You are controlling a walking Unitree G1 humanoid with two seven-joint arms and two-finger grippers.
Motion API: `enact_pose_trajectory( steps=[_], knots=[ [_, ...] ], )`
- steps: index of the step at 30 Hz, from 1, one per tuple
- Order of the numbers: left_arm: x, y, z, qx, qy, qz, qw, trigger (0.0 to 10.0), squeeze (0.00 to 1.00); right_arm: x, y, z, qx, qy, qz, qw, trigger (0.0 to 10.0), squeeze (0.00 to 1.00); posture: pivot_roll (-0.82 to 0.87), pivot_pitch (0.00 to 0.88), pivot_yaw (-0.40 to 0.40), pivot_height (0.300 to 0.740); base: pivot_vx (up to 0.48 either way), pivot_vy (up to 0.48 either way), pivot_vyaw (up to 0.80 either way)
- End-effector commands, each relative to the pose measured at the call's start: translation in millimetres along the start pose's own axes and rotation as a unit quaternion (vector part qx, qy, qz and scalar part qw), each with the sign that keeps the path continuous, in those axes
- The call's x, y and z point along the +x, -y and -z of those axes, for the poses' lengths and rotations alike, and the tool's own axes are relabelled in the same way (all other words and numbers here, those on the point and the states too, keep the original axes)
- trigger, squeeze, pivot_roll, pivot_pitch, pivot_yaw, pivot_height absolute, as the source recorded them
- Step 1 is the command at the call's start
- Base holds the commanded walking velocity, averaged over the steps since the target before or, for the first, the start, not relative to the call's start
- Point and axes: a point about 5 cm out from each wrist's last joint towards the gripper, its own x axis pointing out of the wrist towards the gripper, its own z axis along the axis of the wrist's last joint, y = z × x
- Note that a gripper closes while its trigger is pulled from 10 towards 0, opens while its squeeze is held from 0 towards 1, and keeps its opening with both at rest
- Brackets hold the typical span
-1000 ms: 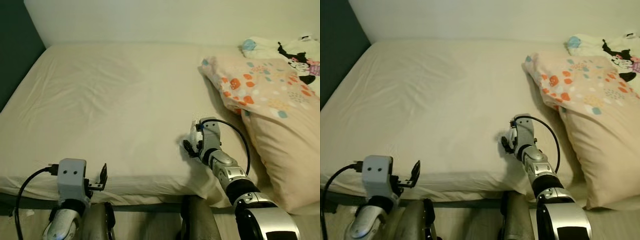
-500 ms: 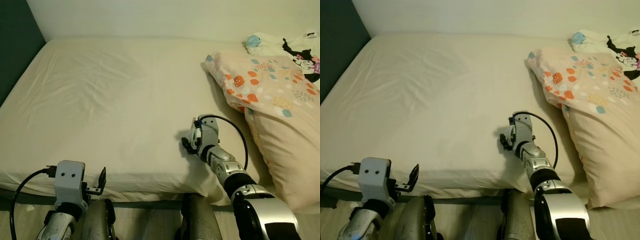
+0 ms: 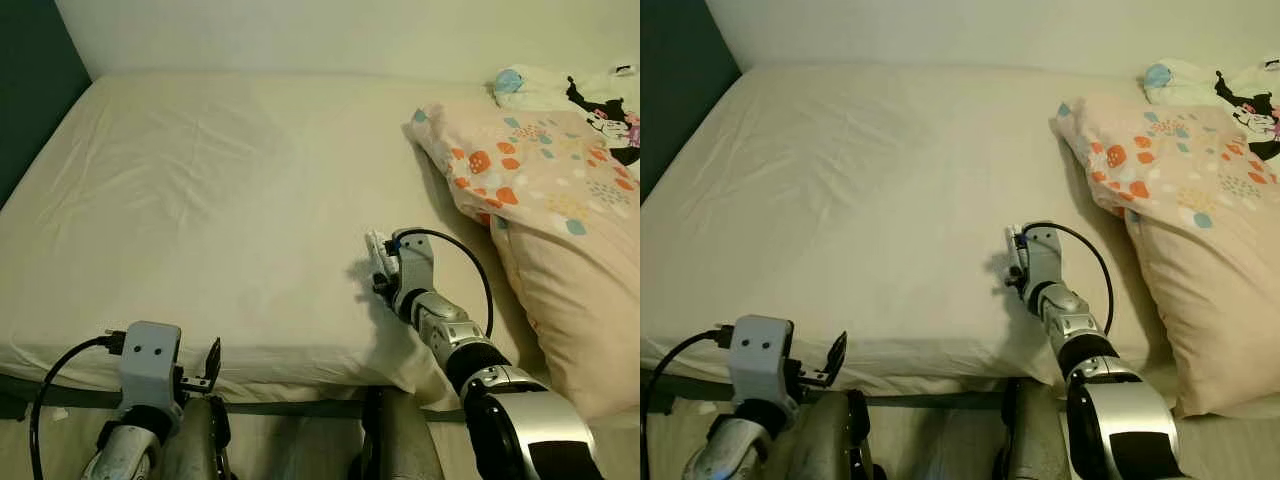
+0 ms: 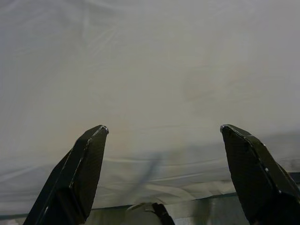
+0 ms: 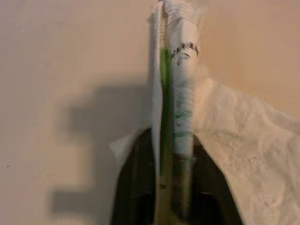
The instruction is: Clean up the room
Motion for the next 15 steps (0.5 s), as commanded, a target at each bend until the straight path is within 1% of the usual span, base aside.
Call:
enact_pose_trajectory(
  steps=[1, 5, 8, 10, 12, 13, 15],
  knots=[
    [-2.2, 1.6, 7, -0.001, -0.02, 0.001, 1.0, 10.0, 0.0, -2.2, 1.0, 18, 0.005, -0.035, 0.0, 0.999, 0.0, 0.0, 0.07, 0.306, -0.068, 0.564, 0.0, 0.0, 0.0],
    [-0.3, 3.5, 7, -0.004, -0.021, 0.002, 1.0, 10.0, 0.0, -1.9, 1.2, 16, 0.008, -0.03, 0.001, 1.0, 0.0, 0.0, 0.06, 0.302, -0.069, 0.564, 0.0, 0.0, 0.0],
    [4.7, 4.6, 8, -0.02, -0.016, -0.006, 1.0, 10.0, 0.0, -0.5, -1.0, 5, 0.037, 0.002, -0.004, 0.999, 0.0, 0.0, 0.03, 0.271, -0.069, 0.564, 0.0, 0.0, 0.0],
    [5.8, 4.5, 8, -0.024, -0.015, -0.008, 1.0, 10.0, 0.0, -0.2, -1.7, 2, 0.044, 0.01, -0.006, 0.999, 0.0, 0.0, 0.03, 0.271, -0.069, 0.564, 0.0, 0.0, 0.0],
    [10.3, 3.0, 8, -0.039, -0.01, -0.019, 0.999, 10.0, 0.0, 0.4, -3.9, -6, 0.065, 0.036, -0.012, 0.997, 0.0, 0.0, 0.01, 0.236, -0.07, 0.564, 0.0, 0.0, 0.0],
    [11.7, 2.6, 9, -0.044, -0.009, -0.023, 0.999, 10.0, 0.0, 0.4, -4.7, -8, 0.072, 0.044, -0.015, 0.996, 0.0, 0.0, 0.01, 0.236, -0.07, 0.564, 0.0, 0.0, 0.0],
    [17.3, 0.7, 7, -0.058, -0.002, -0.037, 0.998, 10.0, 0.0, -0.3, -8.1, -16, 0.074, 0.072, -0.028, 0.994, 0.0, 0.0, 0.0, 0.207, -0.068, 0.564, 0.0, 0.0, 0.0]
  ],
)
